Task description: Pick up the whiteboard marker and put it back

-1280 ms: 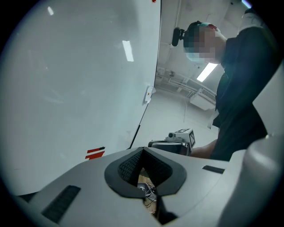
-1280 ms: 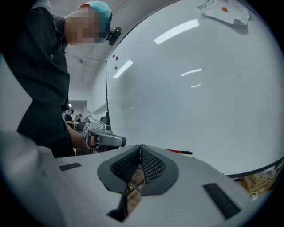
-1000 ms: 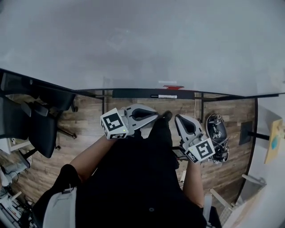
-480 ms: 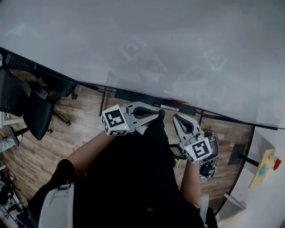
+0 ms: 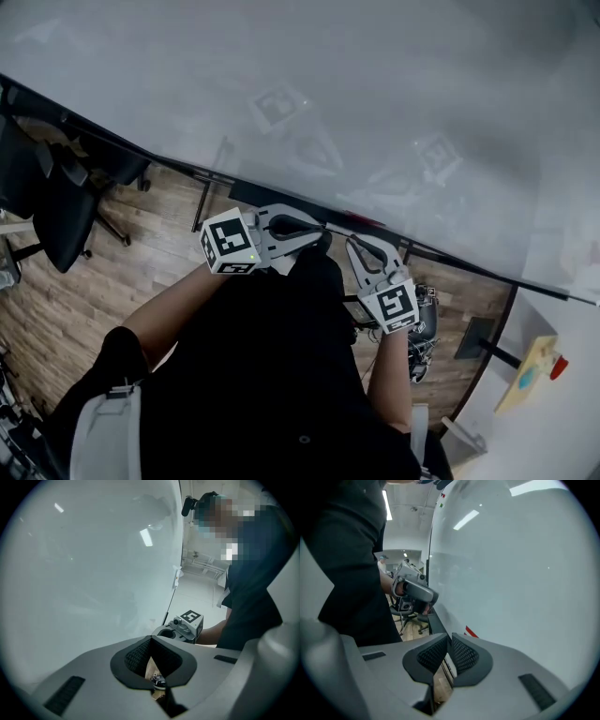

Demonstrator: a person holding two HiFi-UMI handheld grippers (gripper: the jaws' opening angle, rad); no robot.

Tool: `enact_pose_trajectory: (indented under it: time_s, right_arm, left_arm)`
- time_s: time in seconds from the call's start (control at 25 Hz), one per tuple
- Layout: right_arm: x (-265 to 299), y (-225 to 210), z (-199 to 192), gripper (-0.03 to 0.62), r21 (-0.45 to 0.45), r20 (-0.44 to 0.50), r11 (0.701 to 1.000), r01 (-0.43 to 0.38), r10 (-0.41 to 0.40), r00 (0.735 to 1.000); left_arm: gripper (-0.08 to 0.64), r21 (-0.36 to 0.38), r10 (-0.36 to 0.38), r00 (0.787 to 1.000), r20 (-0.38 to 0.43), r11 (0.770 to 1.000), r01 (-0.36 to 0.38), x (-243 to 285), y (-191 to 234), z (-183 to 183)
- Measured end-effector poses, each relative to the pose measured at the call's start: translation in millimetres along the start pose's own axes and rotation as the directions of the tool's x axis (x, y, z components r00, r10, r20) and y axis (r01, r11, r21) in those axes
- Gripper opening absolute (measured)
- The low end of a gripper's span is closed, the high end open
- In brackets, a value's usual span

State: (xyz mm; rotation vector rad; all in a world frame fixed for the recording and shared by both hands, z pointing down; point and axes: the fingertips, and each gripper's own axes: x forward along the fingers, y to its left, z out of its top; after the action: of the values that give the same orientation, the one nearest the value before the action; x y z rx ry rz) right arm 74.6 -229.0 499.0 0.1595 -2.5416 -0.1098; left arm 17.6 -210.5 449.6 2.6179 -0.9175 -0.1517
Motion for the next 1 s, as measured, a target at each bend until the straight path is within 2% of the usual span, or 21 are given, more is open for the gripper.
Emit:
enact_pose_trajectory:
  time_s: [0.28,0.64,0.8,1.0]
  right_arm:
    - [22,-3,-26,0.021,-0.071,-0.111,0.996,-0.046,0.038,0.993]
    - [37,0,-49,0.029,-0.079,-0.177,0.993,-0.088,0.073,0.981]
    - [40,5,-63,0.083,-0.081,-0.217,0.991,-0.103,0.083,0.973]
    - [46,4,-67,0.083,-0.091,-0.234,0.992,-0.087,0.064,0.97]
  left_arm:
    - [0.012,-0.015,0.029,0.999,0.019,0.999,-0.028,4,5,-3]
    - [0.012,-0.039,0.061,0.998,0.034,0.997,-0.06,-3,7,-14]
    - [0.012,-0.037,0.069,0.997,0.024,0.997,-0.068,-6,5,-19]
    - [0.012,-0.043,0.069,0.998,0.015,0.997,-0.068,-8,3,-26]
